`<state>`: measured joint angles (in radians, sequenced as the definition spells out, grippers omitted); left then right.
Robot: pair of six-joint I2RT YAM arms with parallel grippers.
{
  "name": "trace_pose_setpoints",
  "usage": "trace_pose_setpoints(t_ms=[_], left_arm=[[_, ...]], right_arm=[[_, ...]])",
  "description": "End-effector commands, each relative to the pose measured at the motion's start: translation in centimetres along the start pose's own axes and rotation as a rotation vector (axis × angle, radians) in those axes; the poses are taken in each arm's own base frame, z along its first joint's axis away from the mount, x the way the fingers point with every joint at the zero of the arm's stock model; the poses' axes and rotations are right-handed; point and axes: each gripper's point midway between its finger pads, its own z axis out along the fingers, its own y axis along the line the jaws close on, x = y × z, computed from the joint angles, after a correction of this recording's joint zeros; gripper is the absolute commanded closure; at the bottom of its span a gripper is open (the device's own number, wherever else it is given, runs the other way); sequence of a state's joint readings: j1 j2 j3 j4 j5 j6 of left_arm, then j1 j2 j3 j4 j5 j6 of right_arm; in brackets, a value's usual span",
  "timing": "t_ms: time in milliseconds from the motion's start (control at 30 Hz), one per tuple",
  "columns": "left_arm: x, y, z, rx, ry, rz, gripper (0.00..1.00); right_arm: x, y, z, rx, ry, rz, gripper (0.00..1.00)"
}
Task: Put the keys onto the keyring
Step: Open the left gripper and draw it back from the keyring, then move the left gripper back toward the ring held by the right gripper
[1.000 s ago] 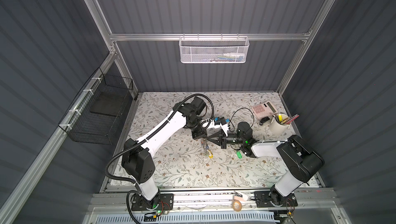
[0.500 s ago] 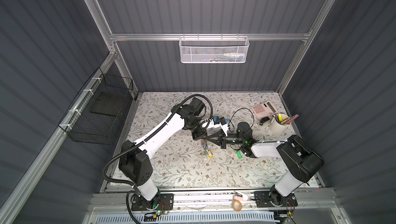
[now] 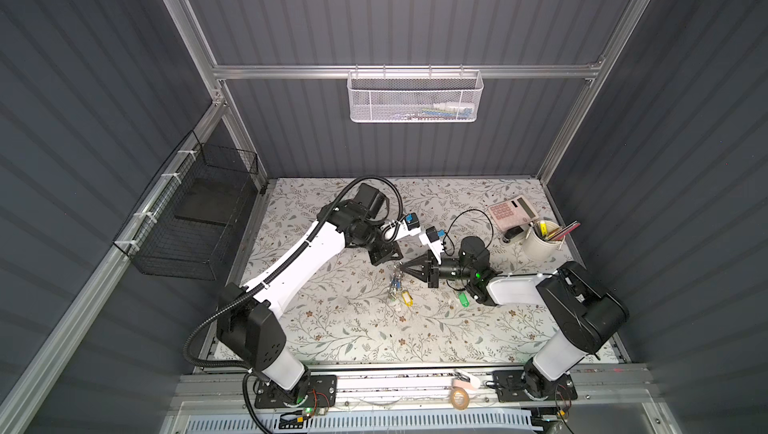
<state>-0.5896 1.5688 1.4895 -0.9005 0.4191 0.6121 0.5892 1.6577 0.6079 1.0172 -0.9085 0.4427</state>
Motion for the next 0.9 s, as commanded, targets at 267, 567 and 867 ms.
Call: trace_pose_setpoints(t_ms=[267, 567, 867], left_arm=[[-0.2, 2.0, -2.8, -0.058, -0.263, -0.224, 0.7], [2.1, 3.4, -1.0, 0.001, -0.447, -0.476, 0.7], [3.0, 1.5, 0.1, 0.093, -0.595, -0.544, 0.64]], right_arm=[[-0.7, 0.6, -0.1, -0.013, -0.023, -0.045, 1.0], [-0.7, 0.7, -0.1, -0.014, -0.022, -0.05, 1.0], [-0.8, 0.9, -0.2, -0.018, -0.022, -0.055, 1.0]])
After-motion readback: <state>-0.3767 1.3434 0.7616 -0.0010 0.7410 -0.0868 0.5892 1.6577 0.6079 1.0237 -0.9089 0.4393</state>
